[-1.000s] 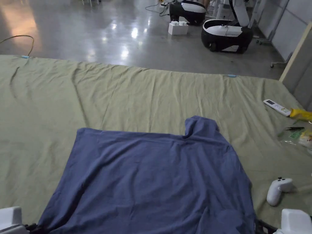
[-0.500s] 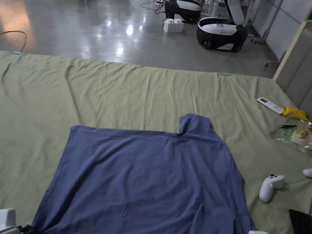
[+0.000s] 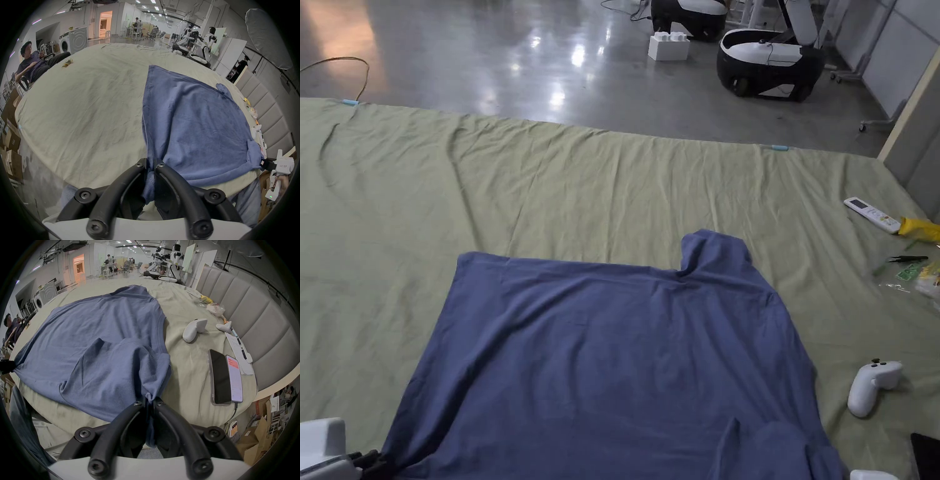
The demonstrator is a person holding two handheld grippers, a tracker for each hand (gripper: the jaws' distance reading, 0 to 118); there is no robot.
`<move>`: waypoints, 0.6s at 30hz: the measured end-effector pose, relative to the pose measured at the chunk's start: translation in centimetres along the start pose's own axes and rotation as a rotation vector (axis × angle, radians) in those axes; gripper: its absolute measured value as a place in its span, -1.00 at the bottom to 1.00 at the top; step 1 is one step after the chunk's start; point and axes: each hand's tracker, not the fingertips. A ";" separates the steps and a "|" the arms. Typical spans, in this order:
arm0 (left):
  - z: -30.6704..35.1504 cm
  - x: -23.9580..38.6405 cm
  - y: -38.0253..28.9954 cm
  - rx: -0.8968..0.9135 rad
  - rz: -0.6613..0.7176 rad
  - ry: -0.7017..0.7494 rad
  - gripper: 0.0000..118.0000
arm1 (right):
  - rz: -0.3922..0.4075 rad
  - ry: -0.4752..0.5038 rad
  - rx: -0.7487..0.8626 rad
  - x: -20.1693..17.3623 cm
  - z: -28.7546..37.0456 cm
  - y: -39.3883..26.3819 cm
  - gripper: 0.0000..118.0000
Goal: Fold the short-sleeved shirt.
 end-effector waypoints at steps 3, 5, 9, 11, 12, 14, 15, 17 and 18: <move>0.2 0.3 0.1 0.007 -0.007 -0.006 -0.86 | -0.012 0.000 0.009 -0.1 0.3 0.0 -0.87; 0.3 0.4 0.2 0.020 -0.018 -0.004 -0.86 | -0.024 0.006 0.019 -0.2 0.6 0.2 -0.87; 0.8 0.3 1.4 0.091 -0.002 -0.028 -0.86 | -0.068 0.062 0.065 0.3 1.5 1.3 -0.87; 1.0 0.6 2.6 0.121 -0.005 -0.036 -0.86 | -0.134 0.111 0.114 0.9 2.2 2.4 -0.87; 0.8 0.7 3.3 0.129 -0.013 -0.037 -0.86 | -0.116 0.097 0.106 1.0 2.3 3.0 -0.87; 0.4 1.3 4.9 0.148 -0.029 -0.041 -0.86 | -0.100 0.076 0.140 1.0 2.4 4.7 -0.87; 0.1 1.5 5.6 0.156 -0.036 -0.039 -0.86 | -0.104 0.076 0.140 1.2 2.3 5.5 -0.87; -0.7 2.0 7.2 0.162 -0.050 -0.035 -0.86 | -0.113 0.065 0.164 1.3 2.1 7.5 -0.87; -1.2 2.2 7.9 0.161 -0.053 -0.033 -0.86 | -0.111 0.059 0.167 1.3 1.8 8.4 -0.87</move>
